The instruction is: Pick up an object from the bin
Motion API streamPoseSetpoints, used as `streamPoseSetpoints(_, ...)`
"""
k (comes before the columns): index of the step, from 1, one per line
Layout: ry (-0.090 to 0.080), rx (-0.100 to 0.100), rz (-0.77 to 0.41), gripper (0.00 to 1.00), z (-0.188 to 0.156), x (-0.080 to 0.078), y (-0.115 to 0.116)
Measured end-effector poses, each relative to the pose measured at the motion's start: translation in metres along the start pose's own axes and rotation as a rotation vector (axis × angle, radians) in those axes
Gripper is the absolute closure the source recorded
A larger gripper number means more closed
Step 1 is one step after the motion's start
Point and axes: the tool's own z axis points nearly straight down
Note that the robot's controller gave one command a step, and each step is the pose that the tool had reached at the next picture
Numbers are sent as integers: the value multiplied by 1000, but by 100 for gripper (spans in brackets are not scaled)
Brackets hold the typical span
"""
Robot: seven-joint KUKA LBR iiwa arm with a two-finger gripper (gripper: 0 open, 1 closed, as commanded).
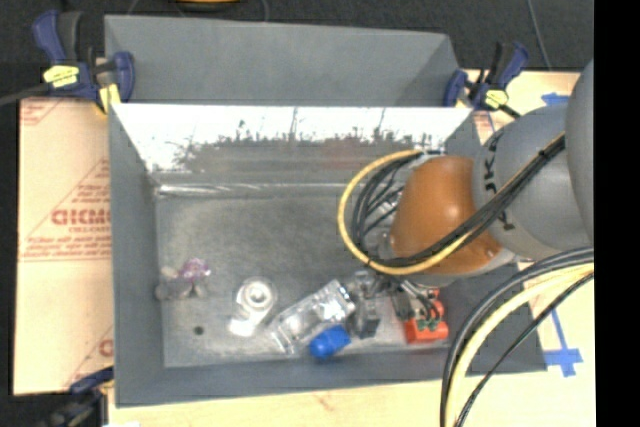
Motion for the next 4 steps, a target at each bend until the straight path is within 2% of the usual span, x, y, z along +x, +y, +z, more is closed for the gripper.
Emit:
streamPoseSetpoints(1, -8, 2, -34, 100, -187, -36, -4)
streamPoseSetpoints(2, 1, 1, -35, 0, -182, -34, -4)
streamPoseSetpoints(3, 9, -1, -110, 0, -70, -5, -118)
streamPoseSetpoints(4, 7, 0, -217, 0, 1, -5, -132)
